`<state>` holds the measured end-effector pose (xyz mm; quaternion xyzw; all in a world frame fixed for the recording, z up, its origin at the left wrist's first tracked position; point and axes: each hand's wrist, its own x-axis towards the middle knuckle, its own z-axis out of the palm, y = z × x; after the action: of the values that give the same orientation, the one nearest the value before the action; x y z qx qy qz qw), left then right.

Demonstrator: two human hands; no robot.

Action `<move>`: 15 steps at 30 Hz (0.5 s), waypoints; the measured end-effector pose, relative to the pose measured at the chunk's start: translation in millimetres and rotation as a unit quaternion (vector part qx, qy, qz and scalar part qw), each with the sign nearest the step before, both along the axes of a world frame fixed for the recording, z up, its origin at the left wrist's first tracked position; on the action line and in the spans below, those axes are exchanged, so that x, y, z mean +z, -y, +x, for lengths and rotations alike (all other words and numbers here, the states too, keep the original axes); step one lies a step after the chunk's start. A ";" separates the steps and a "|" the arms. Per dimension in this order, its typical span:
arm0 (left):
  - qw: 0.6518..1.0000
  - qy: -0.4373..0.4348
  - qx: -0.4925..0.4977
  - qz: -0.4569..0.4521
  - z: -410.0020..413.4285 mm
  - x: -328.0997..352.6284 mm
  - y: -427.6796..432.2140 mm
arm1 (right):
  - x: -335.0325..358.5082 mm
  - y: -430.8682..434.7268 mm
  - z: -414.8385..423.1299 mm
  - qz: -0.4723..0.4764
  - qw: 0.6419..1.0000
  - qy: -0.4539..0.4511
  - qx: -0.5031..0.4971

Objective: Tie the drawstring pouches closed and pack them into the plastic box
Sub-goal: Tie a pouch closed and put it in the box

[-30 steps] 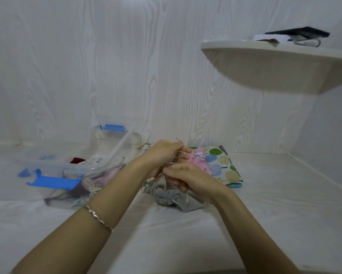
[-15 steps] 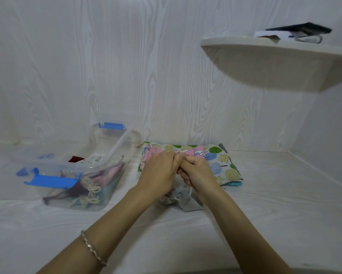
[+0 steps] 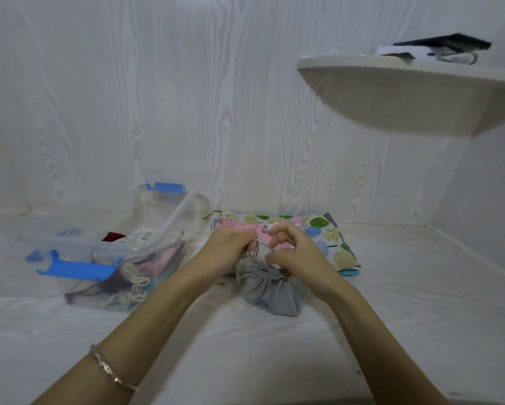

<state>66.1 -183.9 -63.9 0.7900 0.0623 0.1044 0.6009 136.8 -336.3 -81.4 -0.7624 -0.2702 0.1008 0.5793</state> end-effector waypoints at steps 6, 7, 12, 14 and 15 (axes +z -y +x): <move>0.995 -0.053 -0.062 0.053 -8.2 17.1 5.1 | 1.1 -2.6 -6.4 -0.010 0.994 0.098 0.055; 0.997 -0.038 -0.045 0.056 -8.0 17.3 4.8 | 3.0 0.3 -5.8 0.007 0.996 0.057 0.072; 0.998 0.009 -0.010 0.062 -4.3 11.0 6.9 | 5.7 7.1 -2.2 0.026 0.989 -0.036 0.143; 0.996 0.013 -0.012 0.084 -2.2 8.6 9.3 | 4.5 5.6 3.1 0.053 0.992 -0.027 0.111; 0.995 0.020 -0.008 0.095 -1.2 7.3 11.0 | 2.9 5.3 5.7 0.078 0.992 -0.019 0.096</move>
<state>64.9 -194.9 -56.6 0.8419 0.0337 0.1208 0.5249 142.5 -341.6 -78.5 -0.6833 -0.3378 0.1491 0.6299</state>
